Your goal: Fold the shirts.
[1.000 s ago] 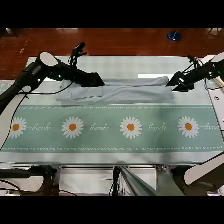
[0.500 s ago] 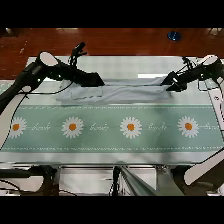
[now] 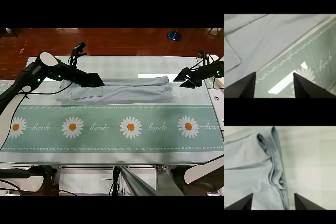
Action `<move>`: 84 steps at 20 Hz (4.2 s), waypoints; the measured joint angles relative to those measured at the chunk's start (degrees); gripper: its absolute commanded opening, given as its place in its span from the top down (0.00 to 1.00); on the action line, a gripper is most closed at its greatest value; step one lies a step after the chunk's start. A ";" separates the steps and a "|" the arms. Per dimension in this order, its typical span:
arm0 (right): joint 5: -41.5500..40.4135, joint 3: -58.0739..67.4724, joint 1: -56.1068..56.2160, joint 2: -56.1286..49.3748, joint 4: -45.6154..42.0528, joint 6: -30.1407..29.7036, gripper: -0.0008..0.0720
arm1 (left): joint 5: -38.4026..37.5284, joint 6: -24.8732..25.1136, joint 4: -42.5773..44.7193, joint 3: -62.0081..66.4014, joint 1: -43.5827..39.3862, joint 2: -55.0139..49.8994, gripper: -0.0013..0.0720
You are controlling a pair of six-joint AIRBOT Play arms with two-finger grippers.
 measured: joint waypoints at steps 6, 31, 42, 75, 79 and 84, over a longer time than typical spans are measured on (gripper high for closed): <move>-1.79 0.00 2.12 -4.50 1.01 0.87 0.18 | 0.02 0.00 0.04 0.00 0.02 0.00 0.24; 6.21 -0.02 10.03 24.81 0.24 -1.77 0.96 | 13.97 -8.09 -20.70 0.11 -15.02 -13.14 0.94; 9.38 -0.02 13.73 34.12 0.83 1.09 0.96 | 18.86 -14.51 -30.25 7.91 -25.20 -23.10 0.94; -29.92 -0.04 51.10 2.10 10.10 15.58 0.93 | -13.18 -6.38 14.14 2.25 36.63 42.29 0.94; -37.53 -0.04 55.93 -1.64 12.72 15.98 0.25 | -13.29 -6.36 13.92 -5.75 34.75 42.42 0.94; -46.75 -0.04 57.99 -0.81 14.45 16.15 0.25 | -13.40 -5.44 13.77 -15.06 31.74 42.42 0.94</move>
